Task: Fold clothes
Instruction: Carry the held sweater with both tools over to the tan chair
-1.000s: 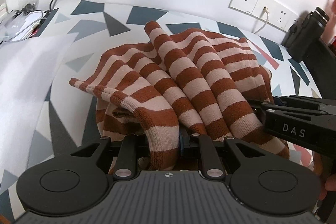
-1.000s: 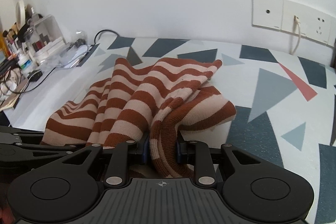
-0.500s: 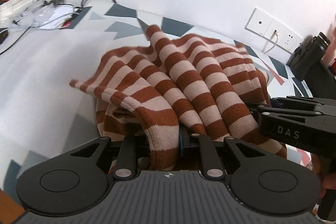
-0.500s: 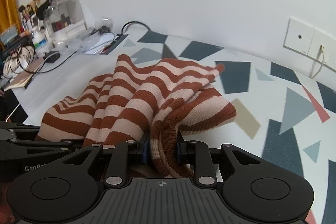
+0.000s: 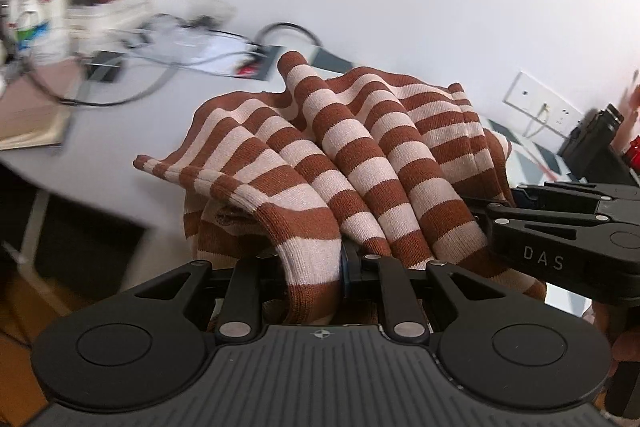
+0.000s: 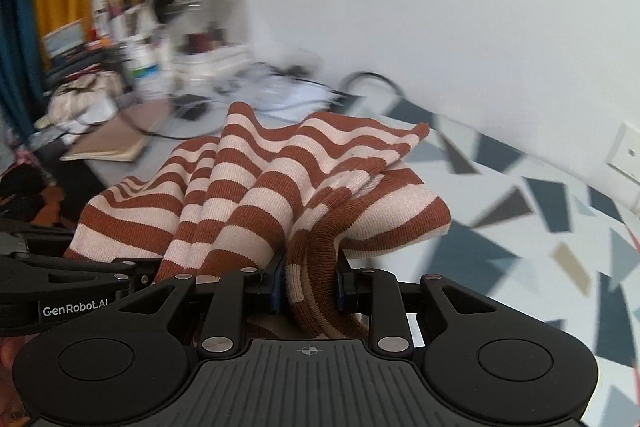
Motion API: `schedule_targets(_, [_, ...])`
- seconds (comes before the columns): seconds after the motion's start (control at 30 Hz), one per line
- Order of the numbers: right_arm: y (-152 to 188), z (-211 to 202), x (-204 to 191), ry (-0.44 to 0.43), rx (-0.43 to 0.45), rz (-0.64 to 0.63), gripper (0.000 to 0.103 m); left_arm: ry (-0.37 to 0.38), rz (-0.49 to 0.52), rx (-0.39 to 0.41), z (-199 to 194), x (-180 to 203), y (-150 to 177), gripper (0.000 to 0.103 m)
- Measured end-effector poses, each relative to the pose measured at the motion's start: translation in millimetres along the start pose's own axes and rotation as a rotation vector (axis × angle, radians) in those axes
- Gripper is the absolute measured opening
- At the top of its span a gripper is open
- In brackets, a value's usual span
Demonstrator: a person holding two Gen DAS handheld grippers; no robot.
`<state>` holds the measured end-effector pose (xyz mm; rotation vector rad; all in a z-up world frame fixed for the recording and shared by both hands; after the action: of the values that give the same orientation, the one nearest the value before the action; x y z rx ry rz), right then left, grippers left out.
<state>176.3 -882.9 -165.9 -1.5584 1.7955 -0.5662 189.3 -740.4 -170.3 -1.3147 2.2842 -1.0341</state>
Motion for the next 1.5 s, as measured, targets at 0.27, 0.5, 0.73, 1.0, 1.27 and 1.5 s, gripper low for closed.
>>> schedule_targets(0.27, [20.2, 10.0, -152.1, -0.150, -0.057, -0.108, 0.023, -0.161, -0.090, 0.023, -92.3, -111.2, 47.1, 0.018])
schedule_targets(0.5, [53.8, 15.5, -301.2, -0.361, -0.124, -0.291, 0.023, -0.375, -0.267, 0.032, -181.9, -205.8, 107.6, 0.018])
schedule_targets(0.73, [96.6, 8.7, -435.1, -0.582, -0.195, -0.487, 0.023, -0.595, -0.469, 0.024, -262.8, -276.3, 174.5, 0.018])
schedule_targets(1.0, [139.4, 10.3, -554.2, -0.739, -0.282, -0.654, 0.023, -0.756, -0.664, 0.011, -322.6, -347.8, 238.3, 0.018])
schedule_targets(1.27, [181.7, 40.8, -675.0, -0.897, -0.474, -0.768, 0.018, -0.791, -0.769, 0.032, -356.0, -444.9, 272.6, 0.019])
schedule_targets(1.5, [195.6, 85.7, -774.1, -0.957, -0.583, -0.809, 0.017, -0.849, -0.910, -0.041, -388.8, -544.1, 325.9, 0.019])
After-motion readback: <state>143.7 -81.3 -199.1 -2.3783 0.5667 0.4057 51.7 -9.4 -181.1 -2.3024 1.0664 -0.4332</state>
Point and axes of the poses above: each gripper's, at about its wrist camera, not at the fingertips, and z roughly the way its jaws point, x to its right, y to its underside, the point moved 10 cm from there along z, roughly the way its jaws point, and after that the axes turned 14 degrees about z, right-handed, at the moved point
